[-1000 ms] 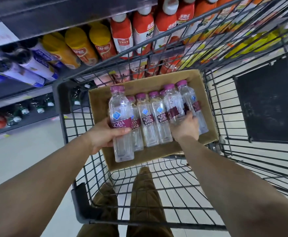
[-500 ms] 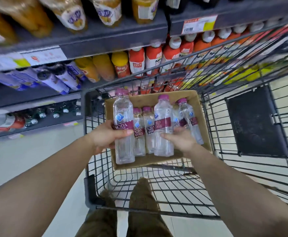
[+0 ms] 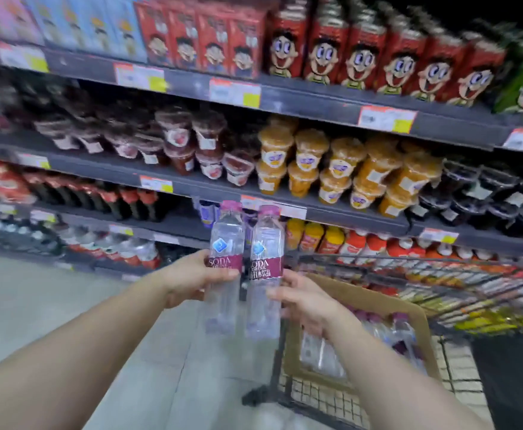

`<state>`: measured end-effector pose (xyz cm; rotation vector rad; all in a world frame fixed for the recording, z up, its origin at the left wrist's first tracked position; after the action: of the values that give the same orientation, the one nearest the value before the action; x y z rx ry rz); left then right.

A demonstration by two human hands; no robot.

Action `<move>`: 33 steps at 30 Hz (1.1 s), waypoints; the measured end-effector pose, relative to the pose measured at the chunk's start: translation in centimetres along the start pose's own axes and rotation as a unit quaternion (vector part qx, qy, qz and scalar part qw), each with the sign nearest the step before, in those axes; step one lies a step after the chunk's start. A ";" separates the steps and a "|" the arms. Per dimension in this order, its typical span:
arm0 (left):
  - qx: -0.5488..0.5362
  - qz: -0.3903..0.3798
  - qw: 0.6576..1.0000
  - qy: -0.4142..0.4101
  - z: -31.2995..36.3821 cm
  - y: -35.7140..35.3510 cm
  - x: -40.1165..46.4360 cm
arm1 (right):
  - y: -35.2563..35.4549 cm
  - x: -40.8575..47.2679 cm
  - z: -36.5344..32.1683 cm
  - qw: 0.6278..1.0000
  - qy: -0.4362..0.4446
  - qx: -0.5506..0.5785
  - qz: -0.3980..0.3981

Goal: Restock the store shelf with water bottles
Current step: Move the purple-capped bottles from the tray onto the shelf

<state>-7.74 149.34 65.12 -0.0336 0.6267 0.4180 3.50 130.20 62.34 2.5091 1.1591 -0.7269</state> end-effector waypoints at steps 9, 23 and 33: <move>-0.109 0.188 0.970 -0.112 -1.1 27.6 -17.4 | -29.5 -2.2 -15.9 0.969 0.169 -0.096 -0.150; -0.176 0.389 0.872 -0.240 -1.8 49.6 -28.6 | -54.5 0.2 -29.9 0.904 0.338 -0.125 -0.230; -0.207 0.453 0.829 -0.256 2.5 64.5 -20.8 | -63.0 13.4 -39.9 0.908 0.347 -0.102 -0.210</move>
<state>-46.59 201.11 85.22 -0.0340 -0.0417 1.4352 -24.68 196.61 85.46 2.4060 1.9243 0.2598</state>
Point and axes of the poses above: each hand's wrist, its own x-axis towards the middle knuckle, its own y-axis out of the back of the hand, z = x × y, the point moved 2 cm from there along x, towards the middle knuckle, and after that the axes turned 8 degrees about z, right-handed, at the moved point
